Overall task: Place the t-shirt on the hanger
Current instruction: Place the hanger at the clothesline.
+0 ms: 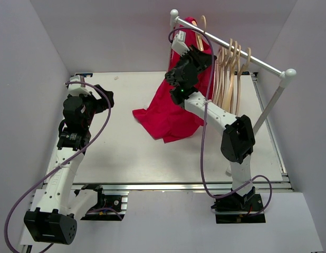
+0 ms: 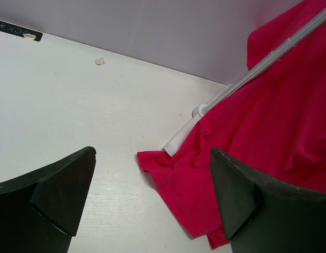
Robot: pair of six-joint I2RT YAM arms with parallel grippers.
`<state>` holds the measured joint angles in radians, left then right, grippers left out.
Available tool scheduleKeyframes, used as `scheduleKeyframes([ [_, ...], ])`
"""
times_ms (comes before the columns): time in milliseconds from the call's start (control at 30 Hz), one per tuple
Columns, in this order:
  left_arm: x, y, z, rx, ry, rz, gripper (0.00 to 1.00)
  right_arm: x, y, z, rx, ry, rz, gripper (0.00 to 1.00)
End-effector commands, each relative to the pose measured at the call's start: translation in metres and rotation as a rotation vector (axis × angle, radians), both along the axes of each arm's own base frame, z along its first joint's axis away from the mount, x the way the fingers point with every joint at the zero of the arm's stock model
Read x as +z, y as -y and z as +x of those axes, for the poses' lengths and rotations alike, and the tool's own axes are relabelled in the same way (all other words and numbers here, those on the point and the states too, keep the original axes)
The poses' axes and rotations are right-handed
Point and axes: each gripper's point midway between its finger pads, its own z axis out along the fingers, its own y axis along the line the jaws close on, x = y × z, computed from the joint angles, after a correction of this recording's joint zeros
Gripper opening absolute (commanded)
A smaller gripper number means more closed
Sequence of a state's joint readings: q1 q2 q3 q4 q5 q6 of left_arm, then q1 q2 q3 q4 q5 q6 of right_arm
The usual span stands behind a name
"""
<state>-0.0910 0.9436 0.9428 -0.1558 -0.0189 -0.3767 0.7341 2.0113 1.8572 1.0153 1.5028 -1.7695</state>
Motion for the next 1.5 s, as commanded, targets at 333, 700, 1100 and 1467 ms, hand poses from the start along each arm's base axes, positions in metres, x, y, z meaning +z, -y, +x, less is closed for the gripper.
scheduleKeyframes([
  [333, -0.002, -0.004, 0.002, 0.016, 0.01, 0.011, 0.98, -0.04, 0.031, -0.004, -0.173, 0.003, 0.172, 0.0],
  [700, -0.009, -0.004, 0.004, 0.014, -0.008, 0.017, 0.98, -0.07, 0.029, 0.015, -0.202, -0.044, 0.126, 0.0],
  [1100, -0.007, -0.002, 0.007, 0.01, -0.007, 0.011, 0.98, -0.055, 0.027, 0.0, -0.173, -0.015, 0.152, 0.89],
  [1467, 0.007, -0.005, -0.005, 0.023, 0.017, 0.003, 0.98, -0.045, -0.041, -0.032, 0.014, -0.019, 0.141, 0.89],
])
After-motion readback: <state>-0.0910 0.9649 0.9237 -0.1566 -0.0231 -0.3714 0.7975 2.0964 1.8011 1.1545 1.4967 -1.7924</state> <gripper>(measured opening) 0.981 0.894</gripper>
